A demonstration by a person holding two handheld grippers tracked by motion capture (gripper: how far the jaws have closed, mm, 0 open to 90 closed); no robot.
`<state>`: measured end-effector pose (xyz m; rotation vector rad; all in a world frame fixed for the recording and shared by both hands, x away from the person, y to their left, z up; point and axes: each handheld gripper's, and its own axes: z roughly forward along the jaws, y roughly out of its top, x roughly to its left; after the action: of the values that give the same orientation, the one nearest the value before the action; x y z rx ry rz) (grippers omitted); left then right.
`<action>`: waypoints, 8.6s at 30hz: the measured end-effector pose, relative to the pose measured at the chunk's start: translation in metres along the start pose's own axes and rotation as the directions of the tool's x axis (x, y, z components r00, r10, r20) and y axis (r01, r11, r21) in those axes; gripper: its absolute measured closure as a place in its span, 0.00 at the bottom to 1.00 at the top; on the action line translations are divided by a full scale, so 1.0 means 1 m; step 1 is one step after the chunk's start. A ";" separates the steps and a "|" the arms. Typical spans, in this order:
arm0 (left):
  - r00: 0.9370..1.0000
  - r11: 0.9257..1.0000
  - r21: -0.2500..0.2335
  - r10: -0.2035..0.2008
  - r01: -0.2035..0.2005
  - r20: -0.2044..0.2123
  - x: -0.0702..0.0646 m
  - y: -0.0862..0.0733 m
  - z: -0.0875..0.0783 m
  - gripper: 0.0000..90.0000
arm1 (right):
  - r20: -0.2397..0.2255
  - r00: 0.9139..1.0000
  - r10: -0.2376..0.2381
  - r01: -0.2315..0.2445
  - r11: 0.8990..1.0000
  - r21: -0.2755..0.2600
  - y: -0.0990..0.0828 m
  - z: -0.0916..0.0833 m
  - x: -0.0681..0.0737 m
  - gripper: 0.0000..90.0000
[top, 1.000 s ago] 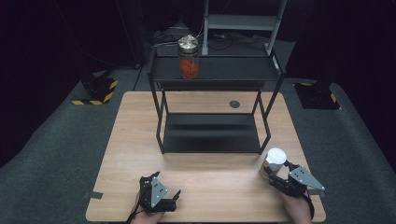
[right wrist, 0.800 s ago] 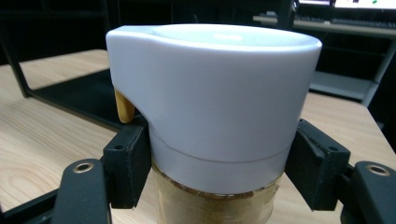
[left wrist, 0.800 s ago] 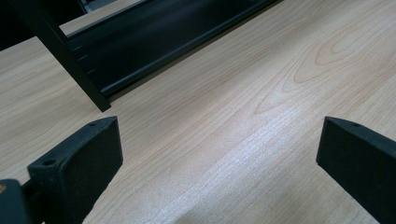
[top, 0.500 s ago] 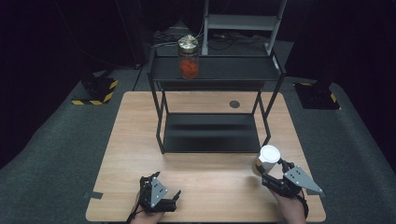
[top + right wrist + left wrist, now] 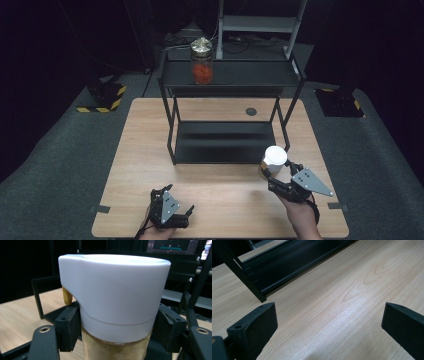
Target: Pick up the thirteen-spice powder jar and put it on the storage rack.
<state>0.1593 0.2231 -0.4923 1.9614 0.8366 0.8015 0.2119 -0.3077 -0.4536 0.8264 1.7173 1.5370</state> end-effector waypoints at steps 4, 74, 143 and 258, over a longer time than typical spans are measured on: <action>1.000 1.000 -0.004 0.006 -0.006 0.003 0.000 -0.001 0.000 0.01 | 0.004 1.000 0.020 -0.020 1.000 0.004 0.007 0.010 0.000 0.33; 1.000 1.000 -0.021 0.007 -0.007 0.021 0.003 -0.004 -0.002 0.01 | 0.021 1.000 0.001 0.003 0.983 -0.183 0.169 0.061 -0.013 0.33; 0.998 0.998 -0.046 -0.043 0.044 0.039 0.011 -0.011 -0.008 0.01 | 0.122 0.992 0.018 0.000 0.990 -0.139 0.205 0.178 -0.021 0.32; 0.994 0.995 -0.058 -0.082 0.086 0.077 0.021 -0.015 -0.008 0.01 | 0.071 0.994 -0.081 0.094 0.977 -0.193 0.131 0.057 0.023 0.00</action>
<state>0.1614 0.2490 -0.4969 1.8776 0.8353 0.6931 0.2482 -0.2437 -0.3293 0.6820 1.5085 1.5741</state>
